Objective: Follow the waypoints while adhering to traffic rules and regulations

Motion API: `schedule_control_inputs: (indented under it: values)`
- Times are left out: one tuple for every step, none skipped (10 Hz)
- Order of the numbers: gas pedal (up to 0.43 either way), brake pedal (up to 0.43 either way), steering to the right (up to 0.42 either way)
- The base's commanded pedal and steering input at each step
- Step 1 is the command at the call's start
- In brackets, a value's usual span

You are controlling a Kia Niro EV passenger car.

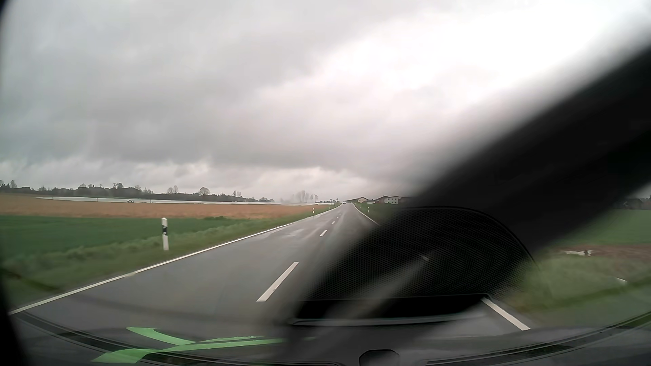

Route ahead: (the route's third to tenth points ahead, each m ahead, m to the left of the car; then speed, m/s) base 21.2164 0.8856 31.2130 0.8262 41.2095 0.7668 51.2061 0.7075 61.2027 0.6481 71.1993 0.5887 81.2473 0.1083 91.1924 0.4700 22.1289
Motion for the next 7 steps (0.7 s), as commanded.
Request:
schedule_control_inputs:
  values:
    - [0.118,0.0,0.0]
    - [0.118,0.0,0.0]
    - [0.13,0.0,-0.001]
    - [0.13,0.0,0.0]
    - [0.13,0.0,0.0]
    - [0.138,0.0,0.0]
    - [0.138,0.0,0.0]
